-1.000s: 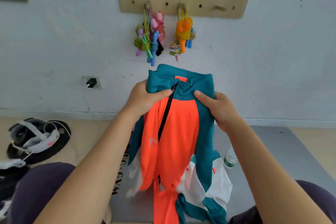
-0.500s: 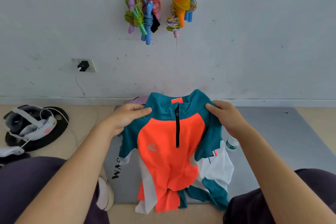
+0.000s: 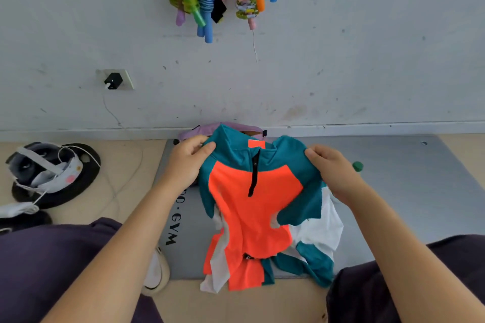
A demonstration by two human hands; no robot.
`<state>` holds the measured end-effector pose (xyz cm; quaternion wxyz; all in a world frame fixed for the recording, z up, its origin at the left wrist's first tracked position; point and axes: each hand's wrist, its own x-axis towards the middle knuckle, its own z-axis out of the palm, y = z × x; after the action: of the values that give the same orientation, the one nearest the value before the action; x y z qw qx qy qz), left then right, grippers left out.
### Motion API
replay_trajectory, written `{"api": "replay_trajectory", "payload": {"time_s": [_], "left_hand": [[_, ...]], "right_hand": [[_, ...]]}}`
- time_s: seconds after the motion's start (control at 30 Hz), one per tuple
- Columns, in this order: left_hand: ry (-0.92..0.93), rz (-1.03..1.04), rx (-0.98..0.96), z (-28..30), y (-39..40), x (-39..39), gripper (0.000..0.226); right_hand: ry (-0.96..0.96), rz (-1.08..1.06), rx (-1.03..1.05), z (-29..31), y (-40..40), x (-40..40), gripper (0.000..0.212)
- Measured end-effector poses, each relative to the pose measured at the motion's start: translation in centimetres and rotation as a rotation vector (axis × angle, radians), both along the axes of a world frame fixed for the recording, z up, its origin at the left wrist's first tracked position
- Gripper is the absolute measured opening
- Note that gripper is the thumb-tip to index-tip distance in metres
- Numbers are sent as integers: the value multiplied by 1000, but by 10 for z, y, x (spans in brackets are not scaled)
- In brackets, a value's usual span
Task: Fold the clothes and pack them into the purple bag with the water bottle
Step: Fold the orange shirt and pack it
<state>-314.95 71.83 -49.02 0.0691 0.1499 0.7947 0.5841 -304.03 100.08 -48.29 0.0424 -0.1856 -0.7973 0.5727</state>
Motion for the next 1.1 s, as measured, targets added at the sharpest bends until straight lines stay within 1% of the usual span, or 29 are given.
{"api": "replay_trajectory", "payload": {"time_s": [0.1,0.13,0.23,0.37,0.4,0.43,0.5,0.53,0.6,0.63,0.7,0.73,0.77,0.8,0.83,0.87,0.93,0.97,1.0,1.07,1.1], "left_hand": [[45,2,0,6,0,5,16],[51,6,-6,7,-1,6,13],[74,25,-51,9,-6,5,9],[66,40,-70,6,-6,6,7],[59,48,-101,6,-6,5,13],[38,40,-141,5,-7,4,28],[-39,-34,-263,5,-12,1,68],[-85,-80,-346,6,-15,1,74],[-190,-173,-476,10,-22,1,74],[-240,-223,-488,10,-26,1,76],[-305,-266,-369,8,-32,-2,83],[-308,-265,-299,7,-33,-3,77],[-290,-256,-250,5,-32,-3,67],[-256,-240,-241,4,-30,-3,57],[-213,-216,-265,2,-27,-3,49],[-174,-186,-305,0,-24,-3,41],[-116,-114,-352,-8,-18,0,28],[-90,-87,-349,-11,-14,2,27],[-82,-82,-343,-12,-11,4,30],[-112,-128,-398,-6,-11,5,48],[-147,-184,-474,-1,-14,6,58]], "right_hand": [[5,0,15,2,-3,0,48],[21,8,35,4,-3,2,50],[72,14,85,8,-1,5,37],[153,-19,54,9,1,8,29],[173,-37,55,9,2,9,27],[187,-55,54,10,3,9,26],[184,-82,59,10,6,9,26],[160,-84,77,10,7,9,26],[99,-42,131,11,9,10,30],[68,1,151,12,10,11,34],[-47,135,154,15,14,15,48],[-148,228,154,16,16,17,56],[-268,331,176,16,17,18,61],[-372,422,212,15,17,20,59],[-428,478,243,14,17,21,52],[-428,502,243,12,16,21,44],[-340,497,126,10,14,22,28],[-289,475,37,9,13,22,23],[-247,434,-28,7,12,21,25],[-204,329,-76,7,10,20,25],[-202,293,-90,9,10,20,24]]}}
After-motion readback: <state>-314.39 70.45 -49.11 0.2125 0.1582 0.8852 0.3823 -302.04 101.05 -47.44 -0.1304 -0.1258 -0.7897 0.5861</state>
